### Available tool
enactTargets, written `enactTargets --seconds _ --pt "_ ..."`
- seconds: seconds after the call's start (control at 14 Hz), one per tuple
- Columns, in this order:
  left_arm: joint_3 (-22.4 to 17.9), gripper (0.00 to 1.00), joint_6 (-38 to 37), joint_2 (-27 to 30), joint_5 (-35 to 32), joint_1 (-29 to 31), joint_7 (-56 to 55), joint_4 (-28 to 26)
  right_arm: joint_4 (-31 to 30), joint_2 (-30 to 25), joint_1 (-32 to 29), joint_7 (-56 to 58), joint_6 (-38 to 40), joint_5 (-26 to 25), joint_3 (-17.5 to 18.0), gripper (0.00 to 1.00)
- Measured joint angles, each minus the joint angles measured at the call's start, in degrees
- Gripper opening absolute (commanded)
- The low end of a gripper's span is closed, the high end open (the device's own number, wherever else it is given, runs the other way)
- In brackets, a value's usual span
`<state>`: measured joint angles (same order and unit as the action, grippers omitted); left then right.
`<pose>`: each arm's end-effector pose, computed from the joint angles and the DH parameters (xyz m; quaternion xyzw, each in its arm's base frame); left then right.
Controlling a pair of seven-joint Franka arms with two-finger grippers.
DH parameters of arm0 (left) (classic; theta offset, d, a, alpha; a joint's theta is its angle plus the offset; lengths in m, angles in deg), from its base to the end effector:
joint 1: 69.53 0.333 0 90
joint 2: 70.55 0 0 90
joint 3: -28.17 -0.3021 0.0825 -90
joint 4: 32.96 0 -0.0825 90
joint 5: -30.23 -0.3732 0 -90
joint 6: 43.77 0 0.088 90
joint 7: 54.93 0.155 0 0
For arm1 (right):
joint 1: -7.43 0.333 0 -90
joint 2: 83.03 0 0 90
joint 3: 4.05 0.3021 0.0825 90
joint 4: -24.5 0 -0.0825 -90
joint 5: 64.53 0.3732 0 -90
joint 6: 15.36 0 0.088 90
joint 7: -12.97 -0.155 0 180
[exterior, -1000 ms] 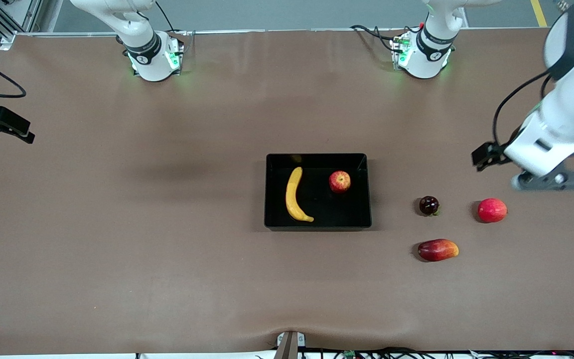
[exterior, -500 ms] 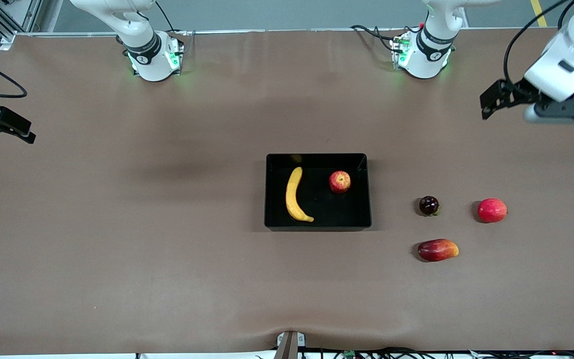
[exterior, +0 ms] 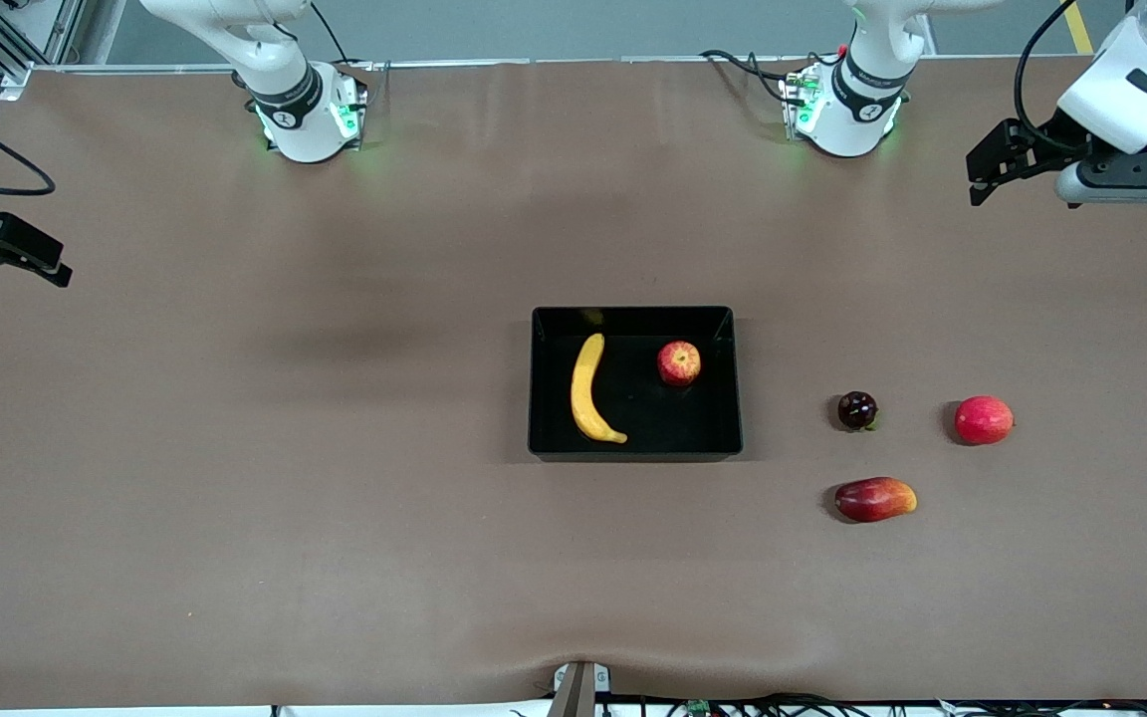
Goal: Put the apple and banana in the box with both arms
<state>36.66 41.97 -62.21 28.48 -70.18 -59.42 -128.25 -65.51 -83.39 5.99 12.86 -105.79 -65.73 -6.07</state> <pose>0.4850 -0.0778 0.5886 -0.9988 0.0387 0.0082 0.0271 0.5422 -0.0361 0.5666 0.9994 -0.0311 0.0065 0.0106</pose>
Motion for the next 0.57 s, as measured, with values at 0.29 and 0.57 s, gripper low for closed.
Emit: enactTargets --seconds 0.29,0.57 --pt "-0.14 1.0 0.02 -1.25 0.0 0.05 0.0 1.09 0.0 0.0 0.0 0.0 0.0 0.0 0.03 1.0" --pt "-0.17 1.0 0.02 -1.58 0.0 0.56 0.0 1.35 0.0 0.0 0.0 0.0 0.0 0.0 0.05 1.0"
